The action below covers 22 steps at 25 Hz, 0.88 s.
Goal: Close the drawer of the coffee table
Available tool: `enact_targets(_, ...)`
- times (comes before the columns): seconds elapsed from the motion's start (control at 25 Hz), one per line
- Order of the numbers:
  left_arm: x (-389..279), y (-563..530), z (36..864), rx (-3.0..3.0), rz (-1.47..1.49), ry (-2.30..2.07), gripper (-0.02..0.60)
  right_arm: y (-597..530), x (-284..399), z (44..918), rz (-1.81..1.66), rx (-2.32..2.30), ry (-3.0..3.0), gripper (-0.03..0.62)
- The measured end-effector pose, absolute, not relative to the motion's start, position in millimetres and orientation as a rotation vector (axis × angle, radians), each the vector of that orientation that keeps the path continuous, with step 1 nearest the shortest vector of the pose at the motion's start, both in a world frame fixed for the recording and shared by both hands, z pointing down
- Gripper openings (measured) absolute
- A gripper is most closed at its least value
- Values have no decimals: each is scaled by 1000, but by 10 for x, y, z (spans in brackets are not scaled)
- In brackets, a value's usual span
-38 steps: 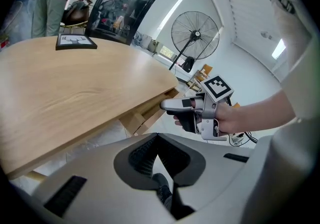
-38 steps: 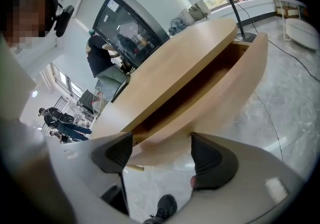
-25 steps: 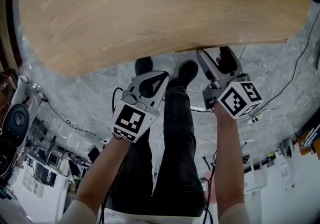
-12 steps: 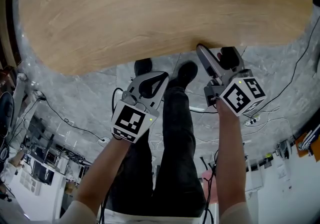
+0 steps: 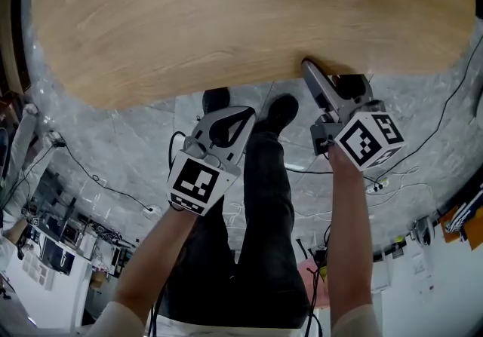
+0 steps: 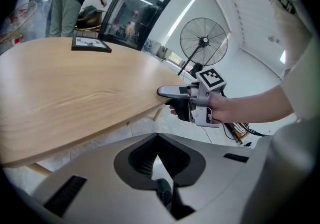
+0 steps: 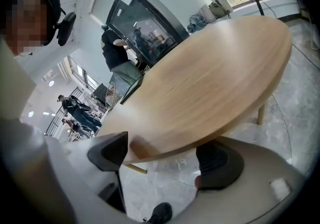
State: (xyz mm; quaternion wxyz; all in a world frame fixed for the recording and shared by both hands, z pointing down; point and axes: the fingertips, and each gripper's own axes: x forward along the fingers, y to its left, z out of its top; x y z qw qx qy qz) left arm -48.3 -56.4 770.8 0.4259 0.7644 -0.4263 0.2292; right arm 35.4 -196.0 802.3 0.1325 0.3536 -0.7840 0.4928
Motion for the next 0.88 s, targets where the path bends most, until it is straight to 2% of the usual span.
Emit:
enact_targets(0.52,-574,-505,7558,1941,580,-1077,6,-1896,289,8076,1397,1088,-2222,422)
enact_targets(0.88,-541,-497,7165,1984,564,-1065,6,-1723,507,7641,1243,1118,-2210,334)
